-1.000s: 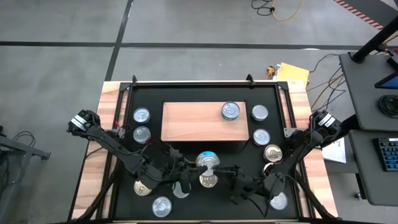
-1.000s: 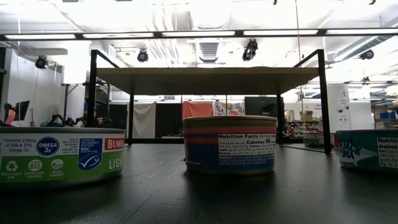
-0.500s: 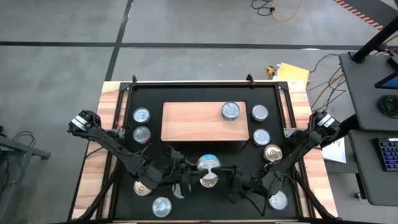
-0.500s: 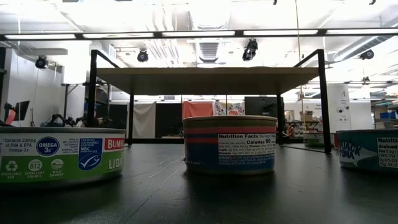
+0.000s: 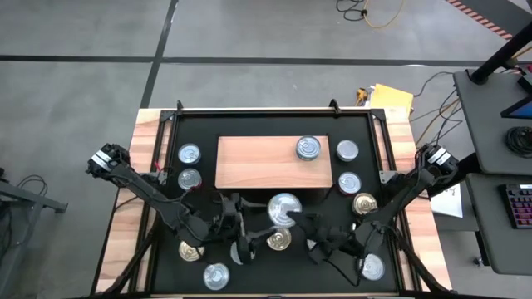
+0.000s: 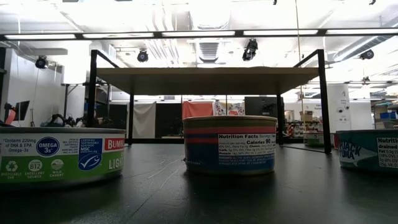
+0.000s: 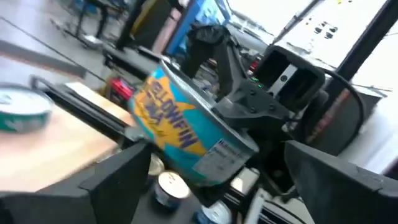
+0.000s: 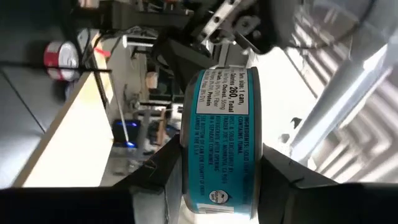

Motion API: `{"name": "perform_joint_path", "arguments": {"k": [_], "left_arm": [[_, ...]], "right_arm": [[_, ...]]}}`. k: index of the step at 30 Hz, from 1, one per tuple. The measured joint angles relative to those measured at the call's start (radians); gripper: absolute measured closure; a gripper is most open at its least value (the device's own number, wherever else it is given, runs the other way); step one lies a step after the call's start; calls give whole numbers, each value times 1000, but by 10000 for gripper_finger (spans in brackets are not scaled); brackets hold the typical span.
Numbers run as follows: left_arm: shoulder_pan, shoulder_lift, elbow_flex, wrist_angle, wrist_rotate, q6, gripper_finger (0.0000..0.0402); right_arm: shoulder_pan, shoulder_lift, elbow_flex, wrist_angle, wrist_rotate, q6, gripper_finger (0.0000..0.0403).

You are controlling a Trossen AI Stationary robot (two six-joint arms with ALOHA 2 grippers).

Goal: Stack canned seafood by type on shelf
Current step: Put the light blue tuna can on the shelf

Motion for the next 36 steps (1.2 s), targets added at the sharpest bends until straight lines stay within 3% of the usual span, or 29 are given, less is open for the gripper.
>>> {"name": "perform_joint_path", "arguments": {"k": [8,12,17,21,25,30,36], "left_arm": [[-11,-97,0,-56,-33,234,48],[-19,-158,0,-197,-84,249,48],[-20,-221,0,-444,-102,234,48],[-20,-272,0,-685,-137,219,48],[-20,-314,0,-972,-199,130,48],[-21,-326,-2,-1293,-247,-51,48],[-21,-304,-2,-1380,-258,-120,48]], "right_arm": [[1,-90,-14,-51,-11,190,267],[-8,-149,-28,-218,-66,428,269],[-74,-218,-31,-495,-306,887,270],[-181,-245,-32,-576,-562,1123,270],[-295,-240,-32,-583,-679,1191,270],[-420,-193,-31,-588,-681,1206,270],[-465,-138,-30,-599,-684,1226,270]]}}
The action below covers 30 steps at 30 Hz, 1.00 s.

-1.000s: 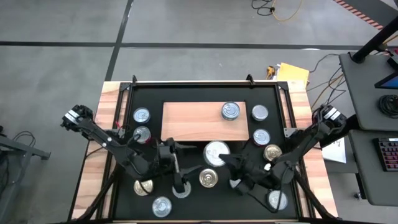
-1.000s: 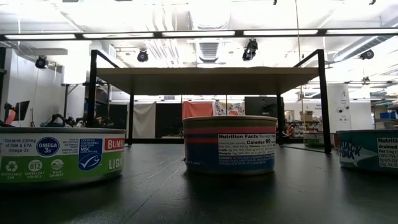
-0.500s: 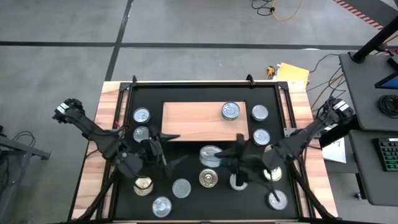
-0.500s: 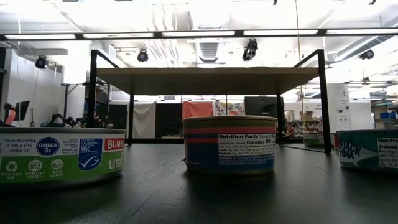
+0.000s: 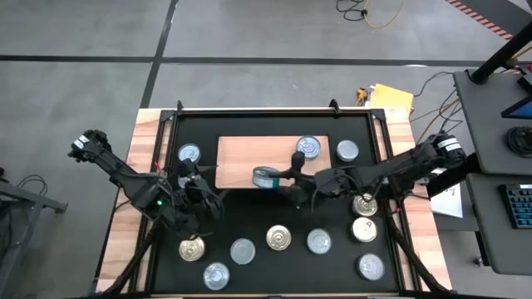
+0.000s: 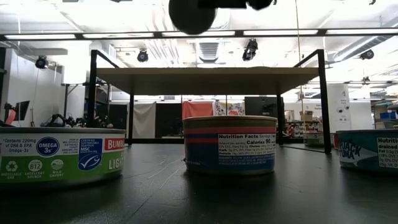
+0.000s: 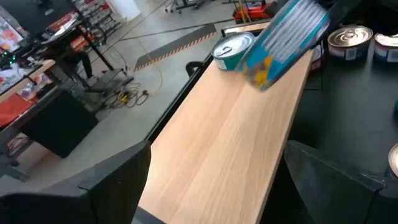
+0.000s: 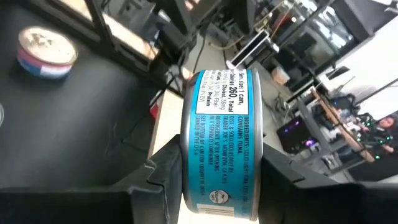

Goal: Stack canned seafood by type on shelf
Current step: Put the light blue tuna can on the shelf

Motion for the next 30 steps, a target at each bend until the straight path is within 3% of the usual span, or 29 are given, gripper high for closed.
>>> {"name": "perform_joint_path", "arguments": {"k": [7,12,16,21,26,30], "left_arm": [[1,4,0,-1,-52,12,48],[4,8,0,-2,-51,-14,48],[4,29,0,-3,-50,-51,48],[4,69,0,-1,-7,-80,48],[2,95,0,-1,32,-95,48],[2,98,0,-16,39,-99,48]], "right_arm": [[19,31,47,-89,76,87,270],[55,53,130,-275,208,167,270],[83,97,230,-436,234,264,268],[101,201,370,-631,240,363,268],[108,327,536,-851,363,442,268],[102,411,637,-936,389,471,267]]}}
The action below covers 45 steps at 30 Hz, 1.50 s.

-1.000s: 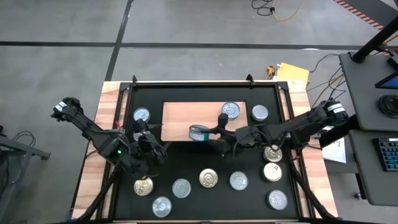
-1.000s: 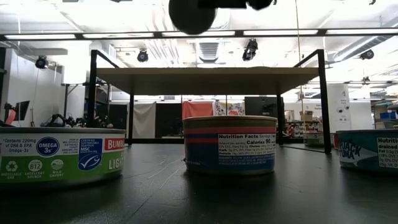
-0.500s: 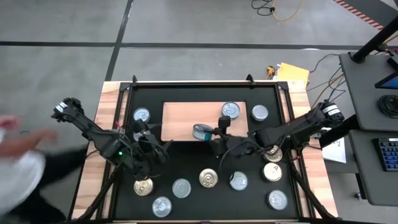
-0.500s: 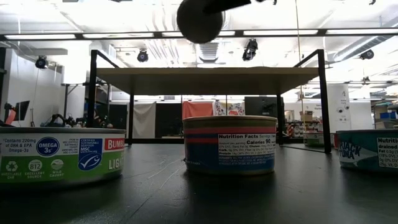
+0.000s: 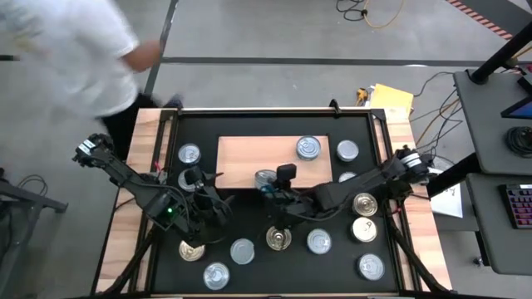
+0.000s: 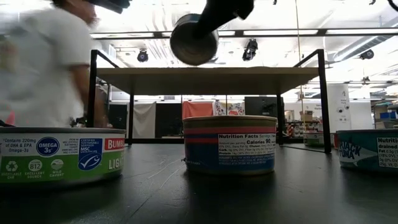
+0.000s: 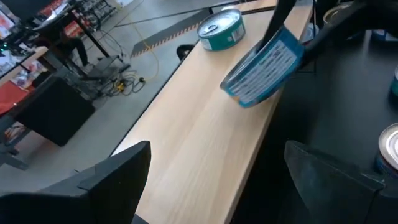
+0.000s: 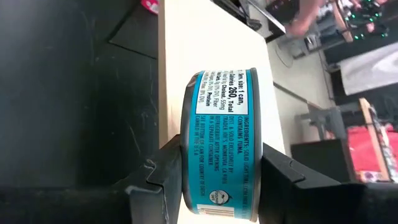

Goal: Stack canned seafood by type on shelf
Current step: Put the light blue tuna can on the shelf

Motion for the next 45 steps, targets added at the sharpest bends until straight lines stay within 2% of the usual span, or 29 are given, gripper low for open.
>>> {"name": "perform_joint_path", "arguments": {"k": [9,19,30,33,45], "left_arm": [[0,-70,1,-149,-11,-65,48],[0,-94,1,-186,-11,-77,47],[0,-92,1,-186,-11,-78,47],[0,-92,1,-186,-11,-85,47],[0,-92,1,-185,-12,-85,47]], "right_arm": [[-24,120,129,-6,25,-96,267],[-57,195,221,-5,29,-195,266],[-86,217,232,-7,24,-212,266],[-90,218,232,-4,-5,-222,266],[-96,221,229,-5,-43,-211,209]]}}
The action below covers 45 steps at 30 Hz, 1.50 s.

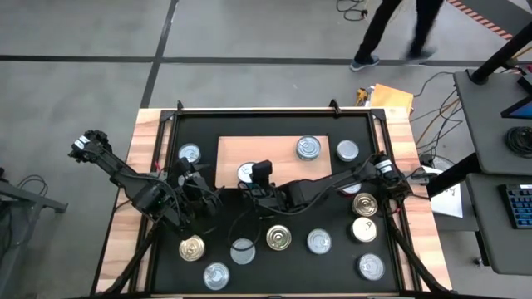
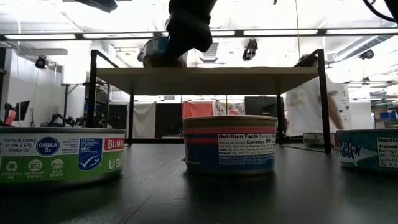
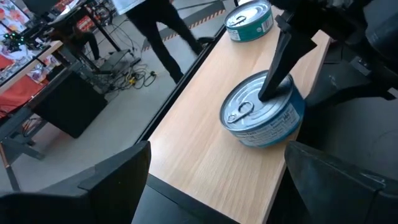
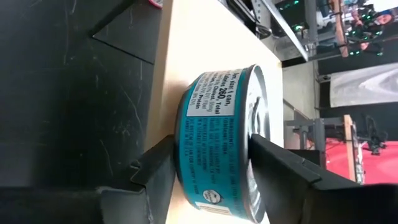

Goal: Stack canned seafood by type on shelf
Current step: Put the light blue tuna can on the shelf

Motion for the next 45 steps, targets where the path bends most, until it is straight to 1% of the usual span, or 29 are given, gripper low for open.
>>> {"name": "perform_joint_path", "arguments": {"k": [18,23,25,28,33,45], "left_arm": [[0,0,0,4,-1,-8,47],[0,0,0,5,-1,-8,47],[0,0,0,5,-2,-8,47],[0,1,0,5,-1,-8,47],[0,1,0,6,-1,-7,47],[0,1,0,2,0,9,47]], "right_arm": [[-9,1,-1,19,-18,48,132],[-5,-2,4,15,-19,69,116],[-3,-2,13,15,-36,80,113],[-1,-4,27,10,-70,94,113],[10,-5,54,-41,-78,121,125],[48,-8,144,-271,-90,182,175]]}}
